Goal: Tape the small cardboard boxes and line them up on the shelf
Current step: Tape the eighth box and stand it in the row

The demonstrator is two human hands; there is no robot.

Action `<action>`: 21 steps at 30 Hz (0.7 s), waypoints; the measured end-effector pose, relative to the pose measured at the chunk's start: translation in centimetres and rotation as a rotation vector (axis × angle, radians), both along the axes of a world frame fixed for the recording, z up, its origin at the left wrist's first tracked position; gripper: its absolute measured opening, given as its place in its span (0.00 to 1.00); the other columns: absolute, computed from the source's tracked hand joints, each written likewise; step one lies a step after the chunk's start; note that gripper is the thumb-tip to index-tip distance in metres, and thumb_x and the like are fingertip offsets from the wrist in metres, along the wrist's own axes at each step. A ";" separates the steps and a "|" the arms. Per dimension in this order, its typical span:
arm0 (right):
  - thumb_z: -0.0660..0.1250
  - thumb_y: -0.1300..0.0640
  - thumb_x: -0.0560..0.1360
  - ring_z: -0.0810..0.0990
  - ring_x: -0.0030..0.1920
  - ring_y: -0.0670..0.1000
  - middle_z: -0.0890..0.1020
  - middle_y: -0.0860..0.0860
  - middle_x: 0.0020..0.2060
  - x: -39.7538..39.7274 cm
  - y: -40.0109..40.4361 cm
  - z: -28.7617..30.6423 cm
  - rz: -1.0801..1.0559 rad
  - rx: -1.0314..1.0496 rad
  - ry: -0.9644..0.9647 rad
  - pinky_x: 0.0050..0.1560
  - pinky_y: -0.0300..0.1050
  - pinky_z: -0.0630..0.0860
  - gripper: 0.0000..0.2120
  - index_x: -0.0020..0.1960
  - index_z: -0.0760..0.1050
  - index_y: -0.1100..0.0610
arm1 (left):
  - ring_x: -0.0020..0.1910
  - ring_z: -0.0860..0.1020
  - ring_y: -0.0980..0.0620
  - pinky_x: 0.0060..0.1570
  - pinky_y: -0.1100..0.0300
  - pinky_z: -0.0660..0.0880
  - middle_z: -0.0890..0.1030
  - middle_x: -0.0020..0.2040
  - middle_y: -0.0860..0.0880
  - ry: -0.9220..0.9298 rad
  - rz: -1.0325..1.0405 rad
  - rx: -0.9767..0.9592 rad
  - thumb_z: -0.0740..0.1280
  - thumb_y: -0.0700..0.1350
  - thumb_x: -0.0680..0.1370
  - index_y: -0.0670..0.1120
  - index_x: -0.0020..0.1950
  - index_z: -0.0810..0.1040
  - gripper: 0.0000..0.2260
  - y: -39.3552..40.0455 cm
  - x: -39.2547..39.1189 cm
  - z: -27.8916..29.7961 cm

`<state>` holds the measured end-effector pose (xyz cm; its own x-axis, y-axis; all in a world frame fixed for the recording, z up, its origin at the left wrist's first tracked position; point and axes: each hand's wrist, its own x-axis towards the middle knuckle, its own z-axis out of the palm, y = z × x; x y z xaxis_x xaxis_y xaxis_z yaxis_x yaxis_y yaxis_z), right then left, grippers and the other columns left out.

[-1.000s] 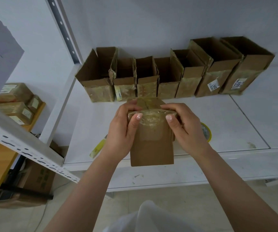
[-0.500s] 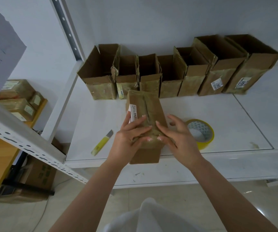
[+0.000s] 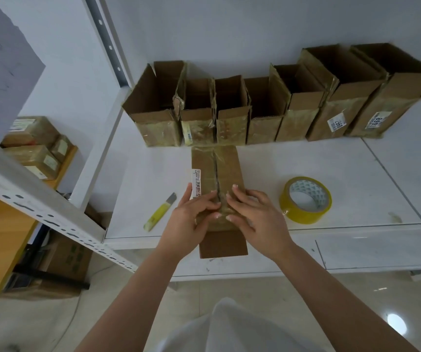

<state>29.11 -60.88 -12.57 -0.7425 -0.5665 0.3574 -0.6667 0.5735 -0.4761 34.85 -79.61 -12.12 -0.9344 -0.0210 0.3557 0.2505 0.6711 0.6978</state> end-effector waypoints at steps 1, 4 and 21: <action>0.63 0.46 0.78 0.70 0.69 0.51 0.71 0.49 0.71 0.2 0.3 0.0 -0.004 -0.097 -0.139 0.59 0.45 0.76 0.24 0.71 0.71 0.54 | 0.71 0.70 0.49 0.75 0.38 0.53 0.79 0.63 0.45 -0.046 0.039 -0.036 0.73 0.42 0.75 0.42 0.52 0.84 0.07 0.2 0.1 0.5; 0.57 0.45 0.79 0.74 0.65 0.47 0.75 0.49 0.67 0.8 1.0 0.0 -0.139 -0.379 -0.430 0.59 0.30 0.71 0.27 0.74 0.66 0.56 | 0.79 0.54 0.44 0.71 0.35 0.51 0.72 0.72 0.46 -0.138 0.232 -0.121 0.69 0.56 0.76 0.49 0.51 0.82 0.11 1.6 -0.2 2.1; 0.60 0.66 0.81 0.80 0.56 0.54 0.81 0.56 0.58 -0.4 2.8 0.1 -0.351 -0.335 -0.636 0.59 0.56 0.77 0.15 0.66 0.75 0.61 | 0.78 0.51 0.46 0.72 0.41 0.60 0.56 0.79 0.51 -0.419 0.311 -0.047 0.57 0.73 0.65 0.56 0.77 0.57 0.43 2.8 -2.1 3.8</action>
<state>28.73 -58.13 -12.51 -0.9763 -0.1991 -0.0849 -0.0162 0.4586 -0.8885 32.72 -76.86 -8.32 -0.9487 -0.3135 -0.0403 -0.2603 0.7025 0.6623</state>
